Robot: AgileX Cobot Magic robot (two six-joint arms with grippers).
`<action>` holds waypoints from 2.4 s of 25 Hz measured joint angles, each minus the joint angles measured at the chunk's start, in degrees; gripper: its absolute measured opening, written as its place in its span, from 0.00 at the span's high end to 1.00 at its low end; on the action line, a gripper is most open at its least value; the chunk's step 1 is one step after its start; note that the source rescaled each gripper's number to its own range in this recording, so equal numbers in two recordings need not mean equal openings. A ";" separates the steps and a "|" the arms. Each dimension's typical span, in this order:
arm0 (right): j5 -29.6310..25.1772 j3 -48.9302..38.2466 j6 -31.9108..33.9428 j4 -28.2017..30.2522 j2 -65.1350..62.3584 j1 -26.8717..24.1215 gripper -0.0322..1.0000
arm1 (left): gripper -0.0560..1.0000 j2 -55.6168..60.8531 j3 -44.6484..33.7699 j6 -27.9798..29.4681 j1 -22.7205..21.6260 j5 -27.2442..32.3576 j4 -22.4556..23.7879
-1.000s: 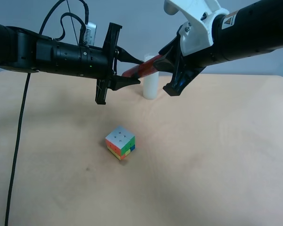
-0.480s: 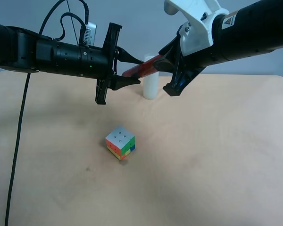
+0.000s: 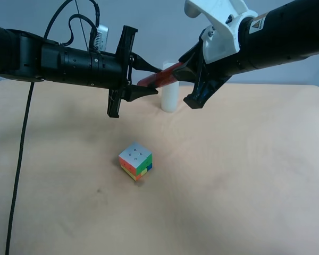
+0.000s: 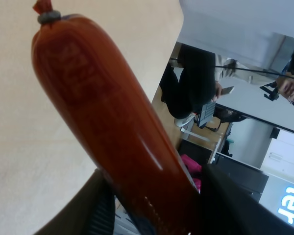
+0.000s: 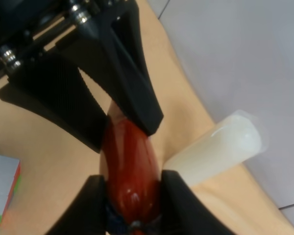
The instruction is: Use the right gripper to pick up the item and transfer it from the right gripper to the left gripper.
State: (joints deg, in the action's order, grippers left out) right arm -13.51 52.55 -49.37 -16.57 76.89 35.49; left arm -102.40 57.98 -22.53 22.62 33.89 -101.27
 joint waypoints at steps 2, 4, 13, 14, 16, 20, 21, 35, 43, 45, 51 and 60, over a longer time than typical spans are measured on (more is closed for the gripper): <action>0.00 0.00 0.00 0.00 0.00 0.00 0.97 | 0.81 0.00 0.00 0.00 0.06 -0.04 0.00; 0.00 0.00 0.00 0.00 0.00 0.00 0.97 | 0.81 0.00 0.00 0.00 0.06 -0.04 0.00; 0.00 0.00 0.00 0.00 0.00 0.00 0.97 | 0.82 0.00 0.06 0.00 0.06 -0.06 0.00; 0.00 0.00 0.00 0.00 0.00 0.00 0.97 | 0.82 0.00 0.06 0.00 0.06 -0.06 0.00; 0.00 0.00 0.00 0.00 0.00 0.00 0.97 | 0.82 0.00 0.06 0.00 0.06 -0.06 0.00; 0.19 0.00 0.00 -0.11 0.00 0.00 0.97 | 0.82 0.00 0.06 0.00 0.06 -0.06 -0.10; 0.19 0.00 0.00 -0.65 0.03 0.00 0.97 | 0.82 0.00 0.06 0.00 0.06 -0.06 -0.11; 1.21 0.00 0.00 -8.10 0.03 0.00 0.97 | 0.82 0.00 0.06 0.00 0.06 -0.17 -0.45; 1.45 0.00 0.00 -11.01 0.03 0.00 0.97 | 0.83 0.00 0.06 0.00 0.06 -0.17 -0.60; 1.49 0.00 0.00 -11.26 0.03 0.00 0.97 | 0.83 0.00 0.06 0.00 0.06 -0.17 -0.60; 1.49 0.00 0.00 -11.37 0.03 0.00 0.97 | 0.83 0.00 0.06 0.00 0.06 -0.17 -0.60; 6.12 0.11 0.05 -13.23 -0.14 0.00 0.10 | 0.95 0.00 -0.04 -1.14 0.06 -1.05 1.80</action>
State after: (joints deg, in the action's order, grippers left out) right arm -7.39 52.66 -49.32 -29.79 76.75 35.49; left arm -102.40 57.95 -23.68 22.68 32.85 -99.47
